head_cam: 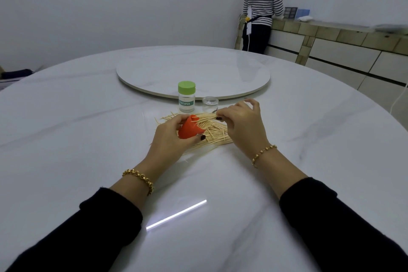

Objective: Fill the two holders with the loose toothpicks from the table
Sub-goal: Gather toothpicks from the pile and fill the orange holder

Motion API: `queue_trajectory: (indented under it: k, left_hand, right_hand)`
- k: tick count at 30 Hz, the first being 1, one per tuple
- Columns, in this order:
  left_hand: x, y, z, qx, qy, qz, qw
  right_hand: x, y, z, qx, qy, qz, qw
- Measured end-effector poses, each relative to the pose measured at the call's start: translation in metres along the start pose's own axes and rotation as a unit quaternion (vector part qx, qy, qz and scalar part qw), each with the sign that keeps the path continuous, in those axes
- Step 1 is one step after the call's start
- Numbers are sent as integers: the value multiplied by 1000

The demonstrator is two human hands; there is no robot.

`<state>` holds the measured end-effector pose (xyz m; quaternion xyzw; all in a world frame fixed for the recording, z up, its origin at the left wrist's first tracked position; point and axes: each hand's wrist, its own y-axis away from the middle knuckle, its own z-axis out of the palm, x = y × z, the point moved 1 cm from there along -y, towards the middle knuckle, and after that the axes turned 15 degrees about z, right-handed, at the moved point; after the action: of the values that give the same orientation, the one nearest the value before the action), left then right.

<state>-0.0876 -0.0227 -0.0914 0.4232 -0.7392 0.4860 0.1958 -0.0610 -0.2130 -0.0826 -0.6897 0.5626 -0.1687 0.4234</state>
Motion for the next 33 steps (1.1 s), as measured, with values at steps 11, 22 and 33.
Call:
queue_trajectory:
  k: [11, 22, 33]
  left_hand:
    - [0, 0, 0, 0, -6, 2, 1000]
    - [3, 1, 2, -1, -5, 19, 1000]
    - [-2, -2, 2, 20, -1, 19, 1000]
  right_hand:
    - [-2, -3, -1, 15, 23, -27, 999]
    - [-22, 3, 6, 15, -65, -95, 993]
    - [-28, 14, 4, -233, -318, 233, 889]
